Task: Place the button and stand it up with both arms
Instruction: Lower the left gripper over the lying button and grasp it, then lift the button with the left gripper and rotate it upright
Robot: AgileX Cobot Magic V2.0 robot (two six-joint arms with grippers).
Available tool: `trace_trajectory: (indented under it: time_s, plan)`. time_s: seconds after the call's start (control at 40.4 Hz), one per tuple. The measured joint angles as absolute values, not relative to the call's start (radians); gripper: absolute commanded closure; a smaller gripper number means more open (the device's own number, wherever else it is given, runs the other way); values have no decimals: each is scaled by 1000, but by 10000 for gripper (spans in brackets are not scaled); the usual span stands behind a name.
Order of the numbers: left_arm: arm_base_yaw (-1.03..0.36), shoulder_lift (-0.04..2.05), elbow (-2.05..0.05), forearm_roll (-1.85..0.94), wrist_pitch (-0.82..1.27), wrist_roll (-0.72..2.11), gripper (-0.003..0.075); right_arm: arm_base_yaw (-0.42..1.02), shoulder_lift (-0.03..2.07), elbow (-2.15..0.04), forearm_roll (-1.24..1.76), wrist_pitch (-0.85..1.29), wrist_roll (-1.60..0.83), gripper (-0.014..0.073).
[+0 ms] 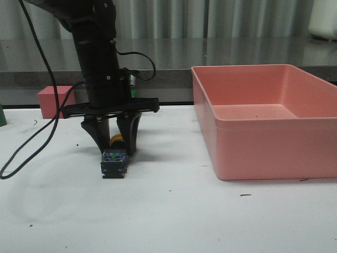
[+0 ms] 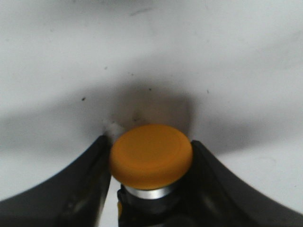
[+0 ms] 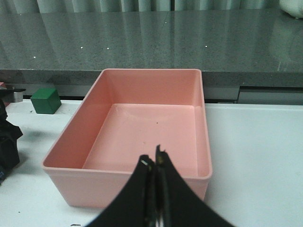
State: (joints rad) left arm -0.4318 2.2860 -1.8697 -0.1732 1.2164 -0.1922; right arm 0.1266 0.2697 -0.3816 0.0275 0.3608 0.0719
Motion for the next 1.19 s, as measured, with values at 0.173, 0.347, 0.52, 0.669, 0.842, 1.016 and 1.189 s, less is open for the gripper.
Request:
trace_trajectory:
  time_s: [0.173, 0.347, 0.52, 0.669, 0.842, 1.016, 1.189]
  plan:
    - [-432, 2286, -1870, -173, 1216, -192, 572, 127, 270, -382, 27, 361, 72, 655]
    - [-434, 2266, -1870, -158, 1216, -168, 573, 127, 270, -382, 27, 361, 72, 655]
    - [-442, 2129, -1790, -100, 1125, -162, 573, 127, 270, -382, 27, 361, 72, 655]
    - [-444, 1944, -1580, -79, 813, -162, 573, 127, 270, -382, 27, 361, 72, 655]
    - [-446, 1763, -1245, -10, 387, -157, 573, 127, 270, -382, 27, 361, 72, 655]
    - [-446, 1687, -960, 42, -53, -156, 573, 127, 270, -382, 27, 361, 72, 655]
    - [-446, 1687, -752, 56, -450, -154, 573, 127, 270, -382, 27, 361, 72, 655]
